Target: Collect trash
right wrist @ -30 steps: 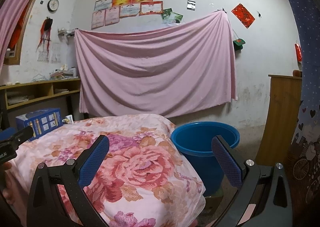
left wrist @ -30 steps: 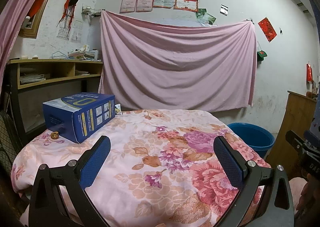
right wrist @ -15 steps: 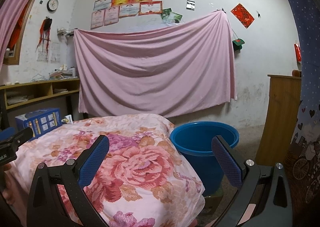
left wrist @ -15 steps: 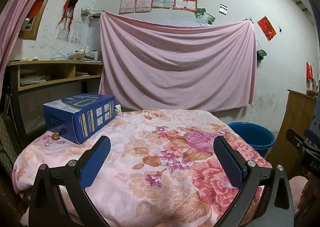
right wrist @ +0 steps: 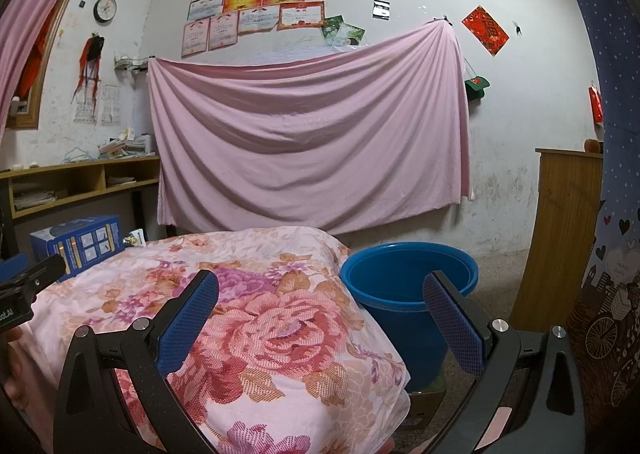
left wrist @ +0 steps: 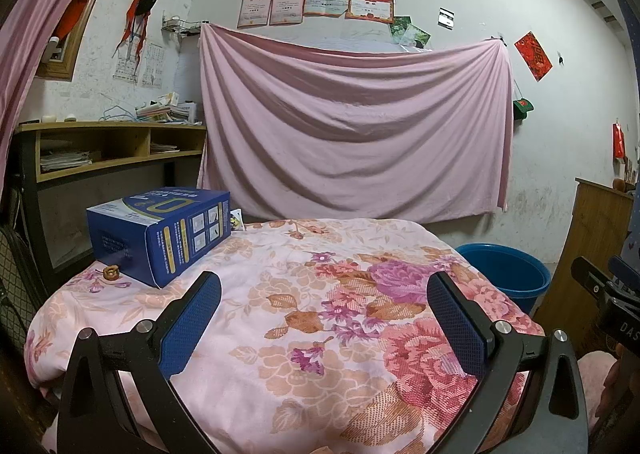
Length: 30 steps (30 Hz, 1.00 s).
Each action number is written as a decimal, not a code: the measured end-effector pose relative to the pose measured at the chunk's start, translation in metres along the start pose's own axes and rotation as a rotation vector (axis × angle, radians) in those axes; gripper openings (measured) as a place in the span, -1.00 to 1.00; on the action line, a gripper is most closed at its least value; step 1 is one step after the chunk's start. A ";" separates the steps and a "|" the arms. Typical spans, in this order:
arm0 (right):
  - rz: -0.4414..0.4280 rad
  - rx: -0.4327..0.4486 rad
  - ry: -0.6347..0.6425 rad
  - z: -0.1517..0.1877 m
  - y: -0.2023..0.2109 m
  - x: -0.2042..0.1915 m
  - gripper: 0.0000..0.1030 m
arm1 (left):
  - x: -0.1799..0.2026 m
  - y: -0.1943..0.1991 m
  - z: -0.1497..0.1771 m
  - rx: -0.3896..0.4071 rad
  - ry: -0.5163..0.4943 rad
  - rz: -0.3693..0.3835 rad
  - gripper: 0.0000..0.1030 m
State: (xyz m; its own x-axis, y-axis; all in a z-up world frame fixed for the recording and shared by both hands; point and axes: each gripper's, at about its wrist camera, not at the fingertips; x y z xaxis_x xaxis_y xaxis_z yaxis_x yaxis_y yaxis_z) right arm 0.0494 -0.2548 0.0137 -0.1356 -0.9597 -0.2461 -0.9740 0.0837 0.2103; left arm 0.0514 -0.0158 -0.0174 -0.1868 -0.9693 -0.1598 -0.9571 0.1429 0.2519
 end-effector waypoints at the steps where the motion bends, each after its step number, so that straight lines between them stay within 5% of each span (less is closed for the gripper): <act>1: 0.001 -0.001 0.000 0.000 0.000 0.000 1.00 | 0.000 0.000 0.000 0.000 0.000 0.000 0.96; 30: 0.000 -0.002 0.000 0.000 0.000 0.001 1.00 | 0.000 0.001 0.001 -0.001 -0.004 0.000 0.96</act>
State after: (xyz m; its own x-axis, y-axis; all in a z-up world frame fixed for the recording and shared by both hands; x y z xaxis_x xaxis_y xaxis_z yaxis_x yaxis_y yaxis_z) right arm 0.0493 -0.2557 0.0135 -0.1355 -0.9597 -0.2463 -0.9737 0.0830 0.2123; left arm 0.0499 -0.0150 -0.0182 -0.1879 -0.9685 -0.1632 -0.9569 0.1431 0.2528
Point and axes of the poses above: each gripper's, at about its wrist camera, not at the fingertips, and y roughly against the way its jaws point, x to its right, z to its underside, and after that the axes turned 15 degrees about -y, right-handed
